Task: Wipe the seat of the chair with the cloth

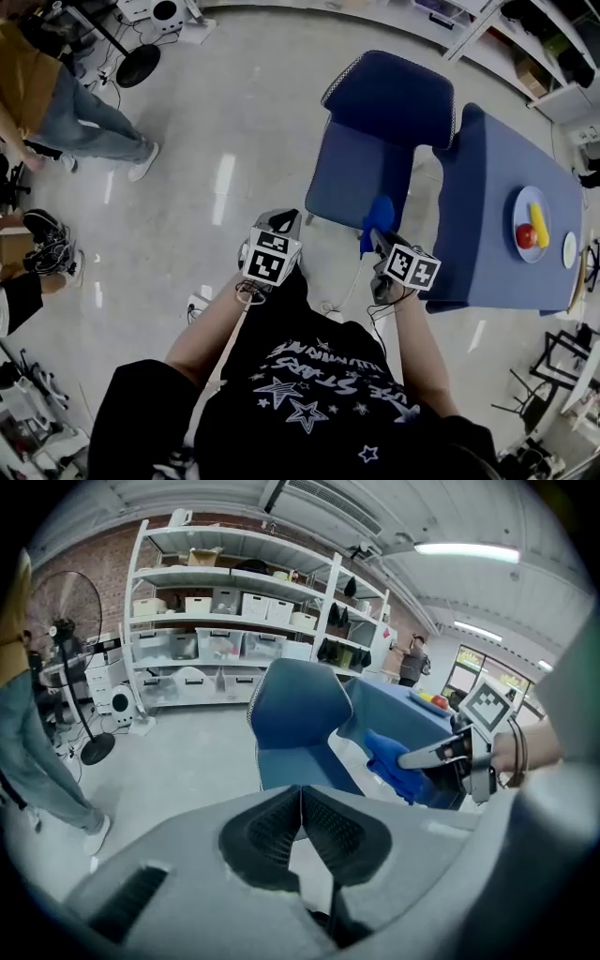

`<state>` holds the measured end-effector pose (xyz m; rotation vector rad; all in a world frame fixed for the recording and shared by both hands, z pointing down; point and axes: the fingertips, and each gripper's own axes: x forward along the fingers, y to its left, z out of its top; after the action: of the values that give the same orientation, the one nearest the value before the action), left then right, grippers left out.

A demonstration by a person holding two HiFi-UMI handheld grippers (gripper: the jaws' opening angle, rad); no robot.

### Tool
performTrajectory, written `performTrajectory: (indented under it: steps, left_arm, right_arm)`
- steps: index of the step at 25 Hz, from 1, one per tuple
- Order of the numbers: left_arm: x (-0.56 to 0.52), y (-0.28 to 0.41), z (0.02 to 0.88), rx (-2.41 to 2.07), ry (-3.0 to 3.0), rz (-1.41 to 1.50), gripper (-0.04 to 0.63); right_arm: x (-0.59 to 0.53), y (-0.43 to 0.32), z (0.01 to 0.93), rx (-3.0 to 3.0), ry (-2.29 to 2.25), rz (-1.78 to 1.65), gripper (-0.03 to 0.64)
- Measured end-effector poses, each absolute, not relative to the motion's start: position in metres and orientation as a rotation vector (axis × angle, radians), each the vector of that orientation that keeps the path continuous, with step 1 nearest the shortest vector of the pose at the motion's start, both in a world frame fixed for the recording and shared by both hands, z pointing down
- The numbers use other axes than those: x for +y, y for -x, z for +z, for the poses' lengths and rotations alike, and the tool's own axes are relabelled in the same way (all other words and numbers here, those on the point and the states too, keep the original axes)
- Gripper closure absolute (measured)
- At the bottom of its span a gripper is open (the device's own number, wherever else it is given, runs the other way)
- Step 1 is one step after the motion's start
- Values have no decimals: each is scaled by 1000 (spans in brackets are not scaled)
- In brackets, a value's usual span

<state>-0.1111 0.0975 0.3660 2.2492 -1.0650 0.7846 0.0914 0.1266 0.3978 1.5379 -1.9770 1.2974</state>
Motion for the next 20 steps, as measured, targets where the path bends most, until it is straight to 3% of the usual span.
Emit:
performTrajectory:
  steps: [20]
  left_arm:
    - [-13,107,457,-1055,-2152,824,574]
  right_arm:
    - [-4,-60,513,-1885,-1365,1293,517]
